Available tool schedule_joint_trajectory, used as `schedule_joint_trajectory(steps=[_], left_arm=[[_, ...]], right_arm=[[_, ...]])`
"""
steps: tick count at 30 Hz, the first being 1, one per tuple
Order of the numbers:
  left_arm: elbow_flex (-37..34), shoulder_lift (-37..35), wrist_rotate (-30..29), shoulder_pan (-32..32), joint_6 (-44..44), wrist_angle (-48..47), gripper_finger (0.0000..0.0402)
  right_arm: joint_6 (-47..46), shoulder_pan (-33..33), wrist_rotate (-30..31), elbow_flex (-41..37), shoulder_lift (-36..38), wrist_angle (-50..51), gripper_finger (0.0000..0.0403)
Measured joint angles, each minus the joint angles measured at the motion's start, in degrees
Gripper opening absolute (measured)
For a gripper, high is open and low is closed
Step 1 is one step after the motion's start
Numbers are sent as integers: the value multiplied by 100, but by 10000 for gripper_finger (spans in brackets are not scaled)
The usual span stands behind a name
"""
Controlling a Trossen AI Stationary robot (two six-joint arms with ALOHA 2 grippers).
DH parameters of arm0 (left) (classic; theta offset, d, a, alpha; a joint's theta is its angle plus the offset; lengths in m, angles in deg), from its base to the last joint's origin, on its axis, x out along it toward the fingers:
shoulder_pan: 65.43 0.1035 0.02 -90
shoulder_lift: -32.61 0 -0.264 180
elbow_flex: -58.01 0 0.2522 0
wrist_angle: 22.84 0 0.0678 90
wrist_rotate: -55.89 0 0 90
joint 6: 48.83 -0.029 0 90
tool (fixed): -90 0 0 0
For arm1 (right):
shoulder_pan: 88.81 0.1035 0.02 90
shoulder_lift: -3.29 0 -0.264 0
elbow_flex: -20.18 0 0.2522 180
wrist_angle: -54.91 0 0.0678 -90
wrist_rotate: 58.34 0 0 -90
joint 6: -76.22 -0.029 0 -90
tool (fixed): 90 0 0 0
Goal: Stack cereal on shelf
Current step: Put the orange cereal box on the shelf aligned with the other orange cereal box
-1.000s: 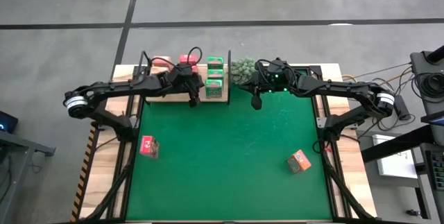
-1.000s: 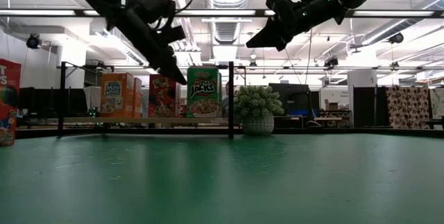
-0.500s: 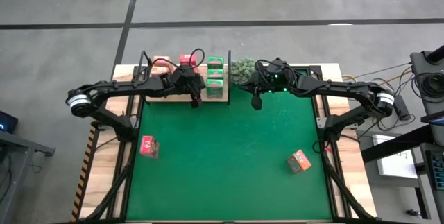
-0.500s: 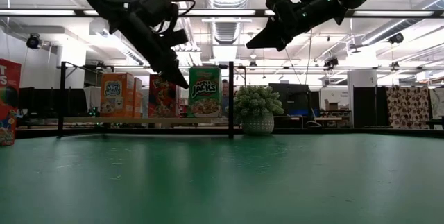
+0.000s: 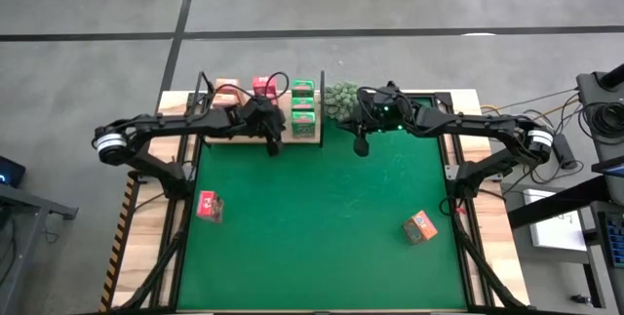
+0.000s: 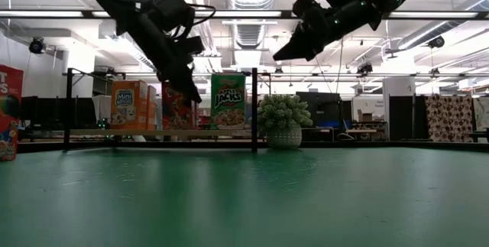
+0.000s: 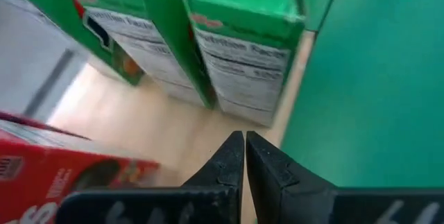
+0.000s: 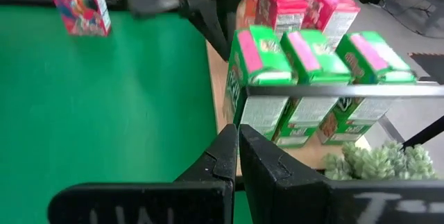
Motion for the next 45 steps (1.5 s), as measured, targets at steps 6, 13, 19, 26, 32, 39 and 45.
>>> schedule_joint_trajectory(steps=[6, 13, 19, 26, 32, 39, 45], left_arm=[[-125, -271, 751, -776, 315, -271, 0], [-234, -1128, 460, -2182, 333, -628, 0], [-673, -2057, -7, -2866, 111, -115, 0], [-943, -2977, -3, -3508, 249, 715, 0], [-951, -3113, 1, -3896, 546, 778, 0], [-953, -2775, 3, -4180, 1007, 1151, 0], [-888, -2456, 8, -4318, 1069, 1479, 0]], right_arm=[[99, -2, 2, -132, -3, -48, 9], [-709, 308, -8, -92, 229, 530, 9], [-2778, 1207, -23, 633, 690, 2251, 9], [-5945, 3142, 5, 1604, 719, 4205, 9], [-8917, 4865, 255, 1951, 435, 4475, 9], [-11124, 6173, 412, 2325, -77, 7460, 9], [-10904, 6522, 853, 2408, -387, 8334, 9]])
